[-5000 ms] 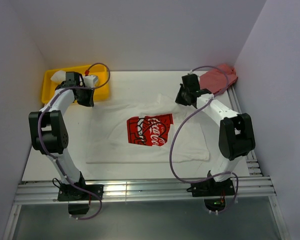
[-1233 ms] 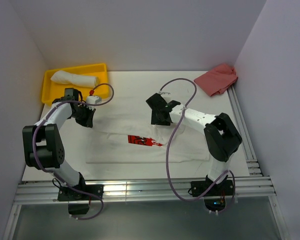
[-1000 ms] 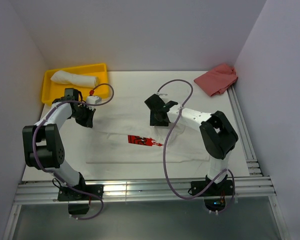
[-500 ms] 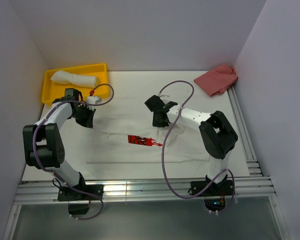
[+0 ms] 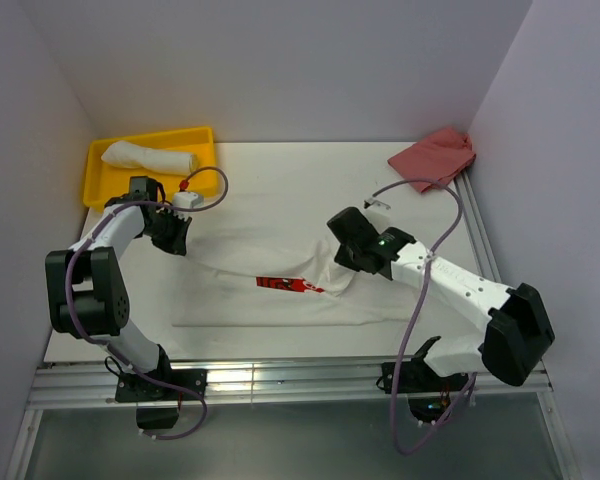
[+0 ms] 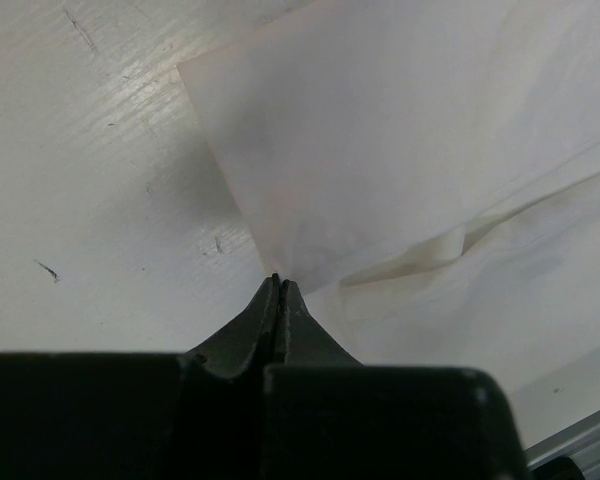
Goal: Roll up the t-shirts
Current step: Fold the tshirt
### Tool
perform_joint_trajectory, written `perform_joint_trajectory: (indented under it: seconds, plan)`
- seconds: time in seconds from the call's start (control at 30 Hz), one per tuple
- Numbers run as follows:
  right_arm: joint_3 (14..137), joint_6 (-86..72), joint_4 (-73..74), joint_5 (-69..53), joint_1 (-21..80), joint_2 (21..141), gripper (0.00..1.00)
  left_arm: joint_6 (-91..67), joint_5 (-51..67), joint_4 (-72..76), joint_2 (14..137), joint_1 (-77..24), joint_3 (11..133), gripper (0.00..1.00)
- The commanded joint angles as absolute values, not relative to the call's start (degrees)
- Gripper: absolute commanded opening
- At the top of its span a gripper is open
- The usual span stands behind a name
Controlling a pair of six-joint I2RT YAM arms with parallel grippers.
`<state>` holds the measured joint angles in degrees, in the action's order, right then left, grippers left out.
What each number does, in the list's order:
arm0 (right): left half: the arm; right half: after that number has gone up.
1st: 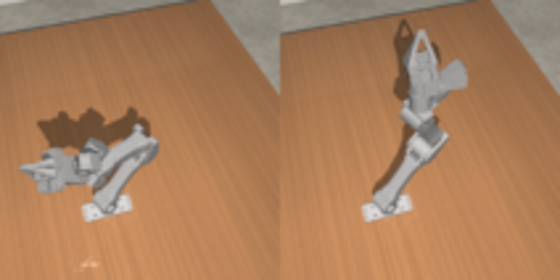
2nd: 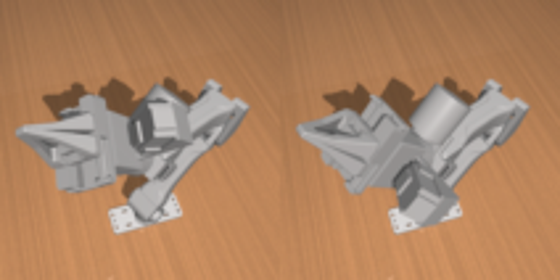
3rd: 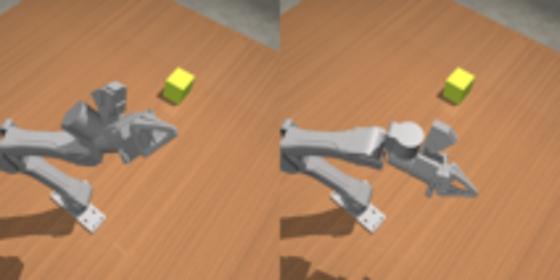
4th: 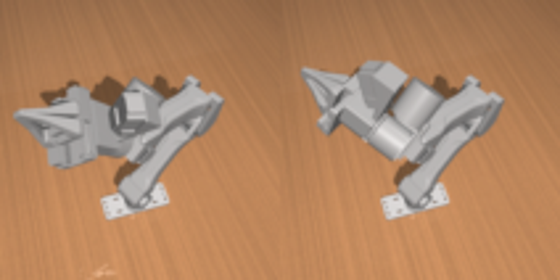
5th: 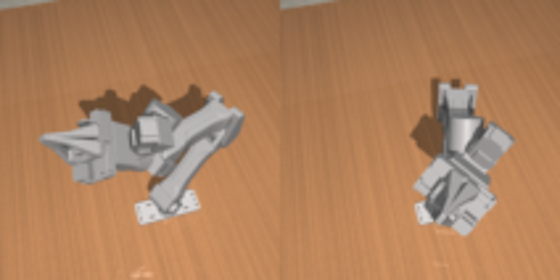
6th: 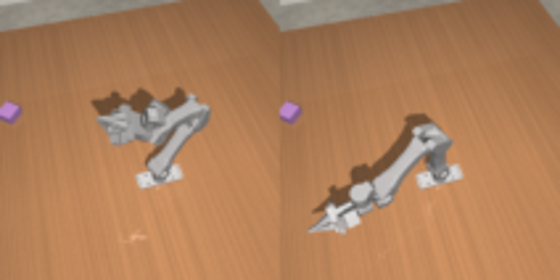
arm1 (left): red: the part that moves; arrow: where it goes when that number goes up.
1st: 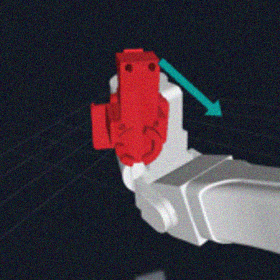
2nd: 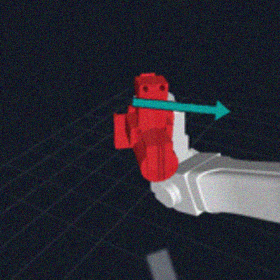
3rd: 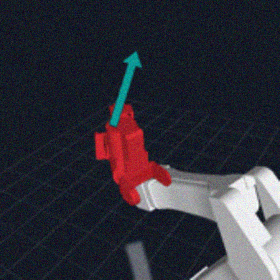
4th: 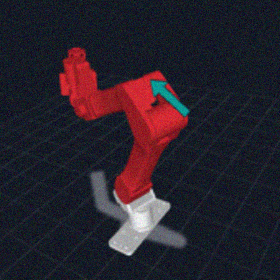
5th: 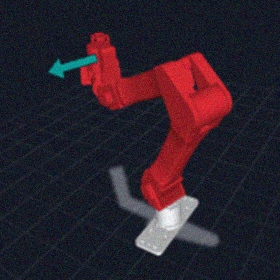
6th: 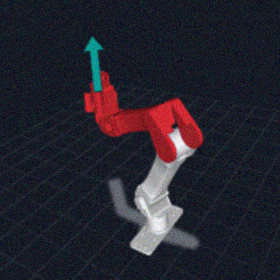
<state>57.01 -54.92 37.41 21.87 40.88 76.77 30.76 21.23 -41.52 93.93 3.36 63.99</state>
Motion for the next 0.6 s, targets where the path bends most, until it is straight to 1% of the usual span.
perform_joint_trajectory:
  seconds: [0.0, 0.17, 0.4, 0.47, 0.5, 0.53, 0.57]
  plan:
    - [53.9, -60.2, 40.4, 25.3, 41.2, 72.9, 0.06, 31.6, 23.3, -41.2, 91.0, 3.5, 63.6, 0.0]
    - [47.8, -67.7, 46.1, 27.0, 41.8, 66.8, 0.02, 31.8, 23.0, -41.4, 90.8, 3.6, 63.7, 0.0]
    - [37.4, -78.0, 51.6, 25.8, 42.2, 49.1, 0.0, 32.0, 23.7, -42.7, 89.9, 3.5, 64.7, 0.0]
    - [34.4, -80.4, 52.3, 24.9, 42.3, 46.1, 0.0, 32.0, 23.9, -43.0, 89.9, 3.5, 65.0, 0.0]
    - [33.3, -80.8, 52.0, 24.4, 42.4, 43.6, 0.01, 31.9, 24.0, -43.2, 89.9, 3.5, 65.0, 0.0]
    - [32.5, -81.2, 51.7, 24.2, 42.5, 42.8, 0.09, 31.9, 24.1, -43.3, 89.8, 3.5, 65.1, 0.0]
    - [31.6, -81.5, 51.3, 24.1, 42.5, 42.1, 0.14, 31.9, 24.2, -43.3, 89.9, 3.5, 65.2, 0.0]
